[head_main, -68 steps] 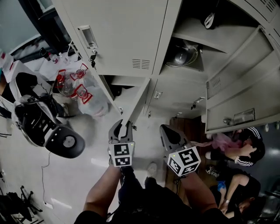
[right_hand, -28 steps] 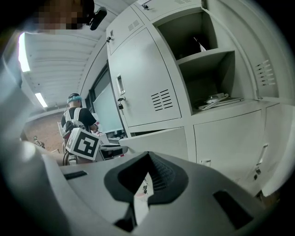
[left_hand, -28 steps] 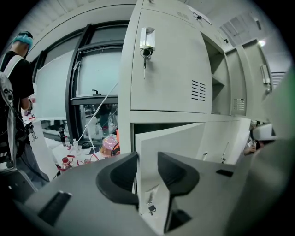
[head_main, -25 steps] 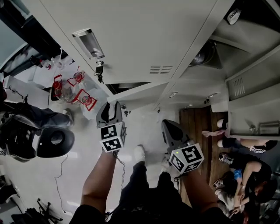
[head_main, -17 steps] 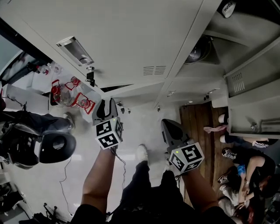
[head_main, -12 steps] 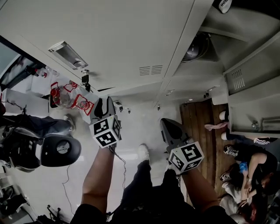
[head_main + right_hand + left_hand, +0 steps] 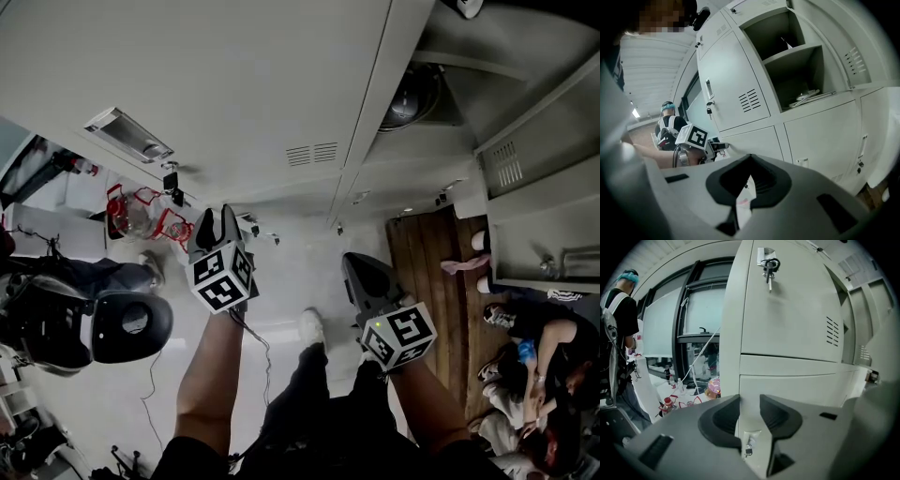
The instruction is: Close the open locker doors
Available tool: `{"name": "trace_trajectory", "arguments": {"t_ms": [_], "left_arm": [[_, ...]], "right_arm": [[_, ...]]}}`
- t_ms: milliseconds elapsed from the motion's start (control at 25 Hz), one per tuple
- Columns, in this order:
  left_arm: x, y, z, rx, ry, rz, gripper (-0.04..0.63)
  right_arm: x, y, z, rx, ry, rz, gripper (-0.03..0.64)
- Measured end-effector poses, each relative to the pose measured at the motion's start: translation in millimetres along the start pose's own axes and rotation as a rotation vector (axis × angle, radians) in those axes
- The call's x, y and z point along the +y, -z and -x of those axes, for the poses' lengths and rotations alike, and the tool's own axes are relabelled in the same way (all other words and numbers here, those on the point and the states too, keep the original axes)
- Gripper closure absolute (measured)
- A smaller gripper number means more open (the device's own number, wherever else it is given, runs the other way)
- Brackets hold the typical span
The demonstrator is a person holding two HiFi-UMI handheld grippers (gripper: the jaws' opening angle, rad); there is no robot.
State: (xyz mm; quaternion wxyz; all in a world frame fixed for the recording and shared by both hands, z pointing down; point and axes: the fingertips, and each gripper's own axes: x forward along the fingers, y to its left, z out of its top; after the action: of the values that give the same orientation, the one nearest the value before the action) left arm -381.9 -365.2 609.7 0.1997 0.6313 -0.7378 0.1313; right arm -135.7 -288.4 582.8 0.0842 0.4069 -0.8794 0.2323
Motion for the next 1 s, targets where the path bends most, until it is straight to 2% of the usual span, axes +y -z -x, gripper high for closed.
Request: {"name": "trace_trajectory", "arguments": {"t_ms": [320,720,1000], "left_arm": [[-1,-1,-6,0.01,-0.024,0.057,0.471],[-3,1,-2,0.009,-0.031,0.048,0.482],[-15,3,21,-0.004,-0.024,0.036,0.584]], "right_arm": [[-6,3,4,-0.001,0.011,-0.008,0.616],[-15,-4,17,-0.009,0.027,0.004,0.617],[-15,-13,34,-0.021,0.025,0.021,0.617]]}}
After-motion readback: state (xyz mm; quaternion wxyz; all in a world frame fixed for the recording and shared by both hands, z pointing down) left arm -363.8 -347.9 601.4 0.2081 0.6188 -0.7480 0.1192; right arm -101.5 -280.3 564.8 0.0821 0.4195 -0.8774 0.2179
